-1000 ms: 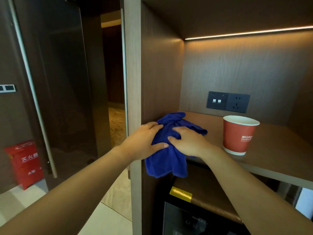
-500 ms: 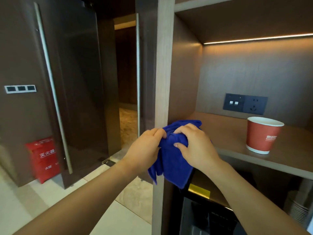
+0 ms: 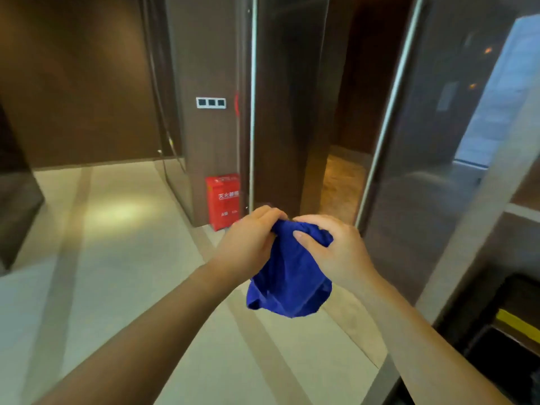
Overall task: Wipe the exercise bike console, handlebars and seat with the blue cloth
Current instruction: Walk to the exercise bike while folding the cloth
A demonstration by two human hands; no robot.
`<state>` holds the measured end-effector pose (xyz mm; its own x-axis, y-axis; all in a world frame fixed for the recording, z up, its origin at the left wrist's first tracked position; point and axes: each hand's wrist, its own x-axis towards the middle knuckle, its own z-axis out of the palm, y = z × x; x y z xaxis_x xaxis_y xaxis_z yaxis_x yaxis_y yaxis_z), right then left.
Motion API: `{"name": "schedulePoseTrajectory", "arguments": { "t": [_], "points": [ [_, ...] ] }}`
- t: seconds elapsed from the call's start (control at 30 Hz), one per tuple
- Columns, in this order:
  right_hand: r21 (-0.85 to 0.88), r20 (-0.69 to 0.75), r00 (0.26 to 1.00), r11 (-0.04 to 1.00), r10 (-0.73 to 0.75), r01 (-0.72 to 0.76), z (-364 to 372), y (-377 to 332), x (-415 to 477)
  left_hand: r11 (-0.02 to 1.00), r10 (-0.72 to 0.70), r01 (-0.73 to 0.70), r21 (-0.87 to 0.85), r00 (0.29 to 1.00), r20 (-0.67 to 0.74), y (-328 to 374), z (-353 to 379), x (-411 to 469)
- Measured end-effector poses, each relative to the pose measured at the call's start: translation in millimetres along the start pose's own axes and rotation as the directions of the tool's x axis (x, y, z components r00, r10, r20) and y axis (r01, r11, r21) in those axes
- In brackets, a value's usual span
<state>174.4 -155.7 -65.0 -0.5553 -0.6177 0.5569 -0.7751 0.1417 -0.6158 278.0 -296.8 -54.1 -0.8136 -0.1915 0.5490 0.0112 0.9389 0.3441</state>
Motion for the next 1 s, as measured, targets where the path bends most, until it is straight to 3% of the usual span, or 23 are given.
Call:
{"name": "schedulePoseTrajectory", "arguments": {
  "t": [0.17,0.3,0.4,0.63,0.7,0.83,1.0],
  "points": [
    [0.201,0.251,0.957,0.975,-0.144,0.094,142,-68,-2,0.945,-0.316,0.321,0.068,0.946,-0.078,-90,-76,-117],
    [0.398,0.368,0.891,0.911,-0.266,0.108,245,-134,-19,0.839,-0.513,0.534,0.105,0.841,-0.175,-137,-135,-213],
    [0.538,0.462,0.824,0.843,-0.327,0.033,313,-178,-37,0.735,-0.622,0.666,0.127,0.737,-0.263,-162,-175,-277],
    [0.646,0.692,0.543,0.744,-0.475,-0.173,463,-271,-85,0.495,-0.737,0.855,0.154,0.507,-0.447,-218,-249,-406],
    [0.656,0.699,0.508,0.733,-0.502,-0.179,506,-298,-92,0.438,-0.747,0.885,0.159,0.457,-0.483,-240,-269,-437],
    [0.685,0.672,0.51,0.713,-0.537,-0.151,600,-356,-94,0.353,-0.768,0.926,0.13,0.367,-0.526,-296,-317,-487],
    [0.697,0.703,0.357,0.696,-0.615,-0.172,711,-436,-80,0.177,-0.799,0.984,0.018,0.154,-0.581,-356,-382,-552]
  ]
}}
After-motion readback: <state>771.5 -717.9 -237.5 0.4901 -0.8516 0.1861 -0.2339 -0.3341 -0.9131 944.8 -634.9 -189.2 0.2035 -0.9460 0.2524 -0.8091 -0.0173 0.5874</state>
